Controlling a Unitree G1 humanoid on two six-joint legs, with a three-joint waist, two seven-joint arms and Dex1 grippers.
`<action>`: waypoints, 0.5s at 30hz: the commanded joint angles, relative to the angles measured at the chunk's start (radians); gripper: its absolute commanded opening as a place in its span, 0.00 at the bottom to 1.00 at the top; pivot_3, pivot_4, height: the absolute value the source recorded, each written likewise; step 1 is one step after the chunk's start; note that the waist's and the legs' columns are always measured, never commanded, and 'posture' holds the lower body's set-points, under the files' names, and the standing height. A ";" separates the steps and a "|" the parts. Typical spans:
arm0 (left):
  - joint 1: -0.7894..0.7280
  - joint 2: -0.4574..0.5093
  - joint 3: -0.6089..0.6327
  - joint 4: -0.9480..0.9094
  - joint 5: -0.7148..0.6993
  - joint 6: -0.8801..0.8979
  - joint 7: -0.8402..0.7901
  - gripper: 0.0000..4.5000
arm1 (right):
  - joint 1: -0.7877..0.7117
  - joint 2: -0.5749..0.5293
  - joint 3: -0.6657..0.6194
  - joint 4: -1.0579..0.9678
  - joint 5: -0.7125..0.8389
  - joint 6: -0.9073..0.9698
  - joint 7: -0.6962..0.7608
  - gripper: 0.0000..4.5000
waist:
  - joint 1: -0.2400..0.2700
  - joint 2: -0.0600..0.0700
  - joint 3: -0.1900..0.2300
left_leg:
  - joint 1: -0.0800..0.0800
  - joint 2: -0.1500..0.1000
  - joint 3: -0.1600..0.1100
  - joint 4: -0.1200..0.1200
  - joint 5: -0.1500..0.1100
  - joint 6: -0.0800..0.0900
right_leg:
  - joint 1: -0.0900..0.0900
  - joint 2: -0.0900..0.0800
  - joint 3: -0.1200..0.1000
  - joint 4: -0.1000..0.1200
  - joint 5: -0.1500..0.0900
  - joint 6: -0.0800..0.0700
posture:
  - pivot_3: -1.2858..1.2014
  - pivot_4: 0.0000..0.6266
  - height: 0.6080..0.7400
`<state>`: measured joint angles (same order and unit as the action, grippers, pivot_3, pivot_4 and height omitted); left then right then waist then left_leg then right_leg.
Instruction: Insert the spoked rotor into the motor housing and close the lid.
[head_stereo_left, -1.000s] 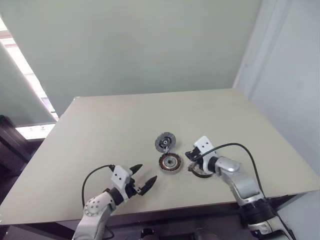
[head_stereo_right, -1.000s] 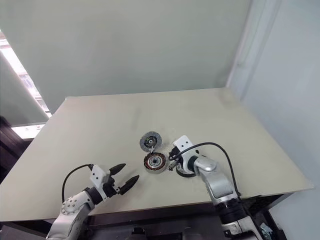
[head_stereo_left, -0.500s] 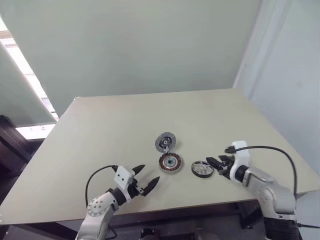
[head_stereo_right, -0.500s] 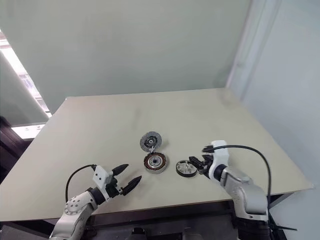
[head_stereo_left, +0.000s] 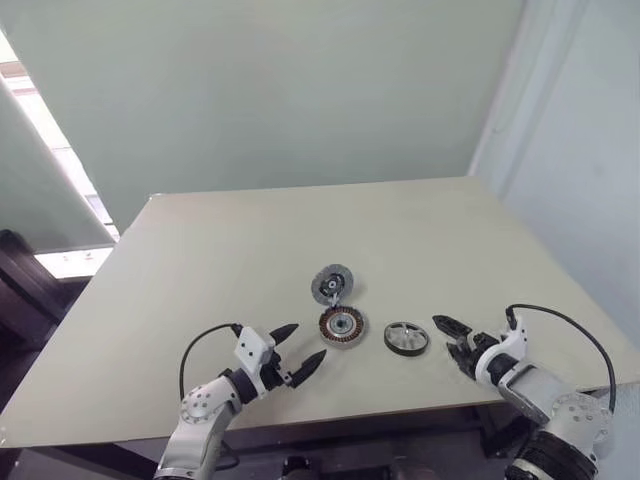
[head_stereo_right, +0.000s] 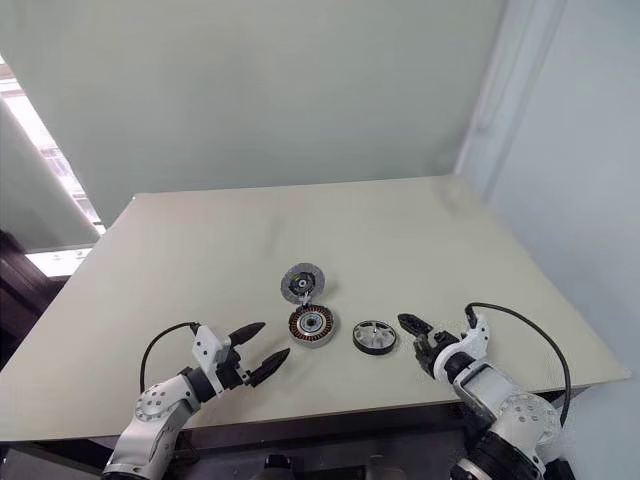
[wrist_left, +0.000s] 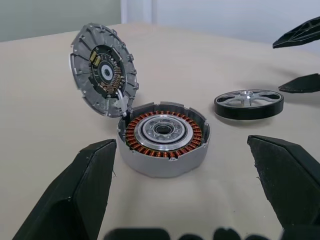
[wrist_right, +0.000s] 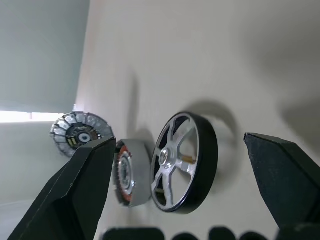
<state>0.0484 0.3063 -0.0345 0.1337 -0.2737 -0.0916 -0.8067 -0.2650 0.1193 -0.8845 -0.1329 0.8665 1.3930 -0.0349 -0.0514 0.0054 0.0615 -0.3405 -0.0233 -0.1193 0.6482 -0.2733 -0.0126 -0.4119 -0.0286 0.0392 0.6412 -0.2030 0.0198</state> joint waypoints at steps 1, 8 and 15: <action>-0.022 0.001 0.001 -0.012 -0.006 -0.015 -0.005 1.00 | -0.017 0.082 0.011 0.019 0.065 0.002 -0.046 1.00 | -0.001 0.000 0.000 | 0.000 0.000 0.000 0.000 0.000 0.000 | 0.000 0.000 0.000 0.000 0.000 0.000 | 0.52 0.00 1.00; -0.017 0.007 0.006 -0.023 -0.004 -0.010 0.000 1.00 | -0.001 0.101 0.086 0.057 0.101 -0.017 -0.086 1.00 | -0.002 0.001 0.000 | 0.000 0.000 0.000 0.000 0.000 0.000 | 0.000 0.000 0.000 0.000 0.000 0.000 | 0.52 0.00 1.00; -0.010 0.007 0.003 -0.033 -0.001 -0.004 0.007 1.00 | 0.017 0.098 0.169 0.075 0.116 -0.034 -0.096 1.00 | -0.002 0.001 0.000 | 0.000 0.000 0.000 0.000 0.000 0.000 | 0.000 0.000 0.000 -0.001 0.000 0.000 | 0.52 0.00 1.00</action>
<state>0.0443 0.3072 -0.0342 0.1333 -0.2730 -0.0902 -0.8024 -0.2712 0.1176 -0.7573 -0.0482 0.9436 1.3692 -0.1306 -0.0532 0.0066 0.0610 -0.3406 -0.0231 -0.1190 0.6477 -0.2733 -0.0125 -0.4121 -0.0284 0.0395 0.6405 -0.2030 0.0198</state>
